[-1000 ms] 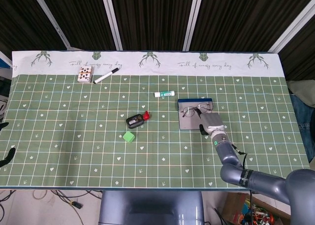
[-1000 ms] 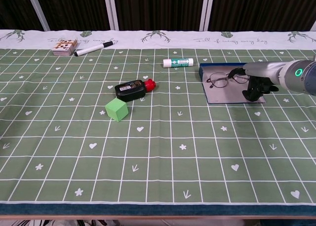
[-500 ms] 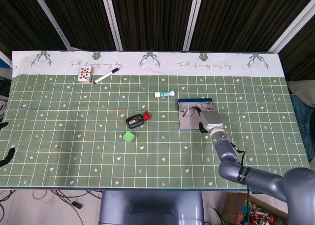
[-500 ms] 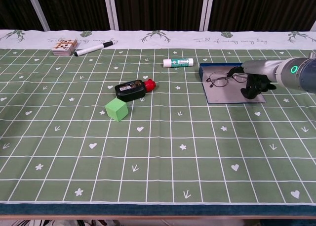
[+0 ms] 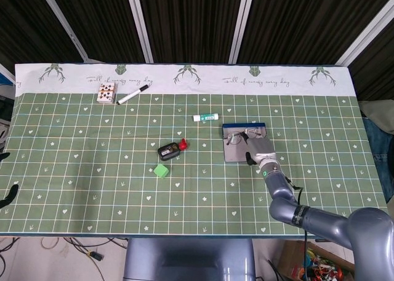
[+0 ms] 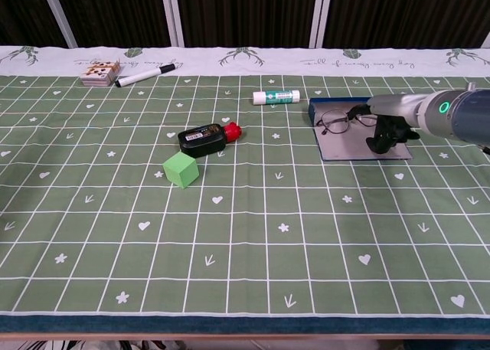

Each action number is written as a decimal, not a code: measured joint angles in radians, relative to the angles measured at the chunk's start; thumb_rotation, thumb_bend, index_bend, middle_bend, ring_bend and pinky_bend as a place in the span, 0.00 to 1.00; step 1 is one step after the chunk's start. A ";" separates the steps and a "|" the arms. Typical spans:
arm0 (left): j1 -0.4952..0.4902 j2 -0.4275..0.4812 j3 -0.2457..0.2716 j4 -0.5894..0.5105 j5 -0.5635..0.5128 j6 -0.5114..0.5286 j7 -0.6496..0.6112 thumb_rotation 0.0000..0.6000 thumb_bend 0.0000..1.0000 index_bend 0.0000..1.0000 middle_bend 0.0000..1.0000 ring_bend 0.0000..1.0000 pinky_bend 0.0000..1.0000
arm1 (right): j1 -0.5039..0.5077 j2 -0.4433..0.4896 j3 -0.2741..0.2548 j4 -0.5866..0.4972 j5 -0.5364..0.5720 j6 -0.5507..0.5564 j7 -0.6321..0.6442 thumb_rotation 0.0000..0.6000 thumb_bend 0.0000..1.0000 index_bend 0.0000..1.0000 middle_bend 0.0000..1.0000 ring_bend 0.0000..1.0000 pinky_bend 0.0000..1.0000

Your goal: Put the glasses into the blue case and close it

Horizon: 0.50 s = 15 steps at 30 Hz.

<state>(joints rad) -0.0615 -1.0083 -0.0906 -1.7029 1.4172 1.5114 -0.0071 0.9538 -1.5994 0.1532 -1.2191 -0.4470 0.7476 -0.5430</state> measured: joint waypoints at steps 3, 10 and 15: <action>-0.001 0.000 0.000 0.001 0.000 -0.002 0.000 1.00 0.32 0.18 0.00 0.00 0.00 | 0.003 -0.002 0.003 0.004 -0.001 0.009 -0.001 1.00 0.70 0.08 0.86 0.83 0.86; 0.000 0.001 0.000 -0.001 0.000 0.000 -0.003 1.00 0.32 0.18 0.00 0.00 0.00 | 0.014 -0.010 0.005 0.020 0.021 0.006 -0.012 1.00 0.70 0.08 0.86 0.83 0.86; 0.001 0.002 0.000 -0.002 -0.001 0.001 -0.003 1.00 0.32 0.18 0.00 0.00 0.00 | 0.023 -0.017 0.006 0.037 0.040 0.008 -0.025 1.00 0.70 0.08 0.86 0.83 0.86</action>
<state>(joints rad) -0.0604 -1.0063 -0.0907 -1.7044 1.4163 1.5124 -0.0104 0.9769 -1.6165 0.1595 -1.1825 -0.4070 0.7556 -0.5679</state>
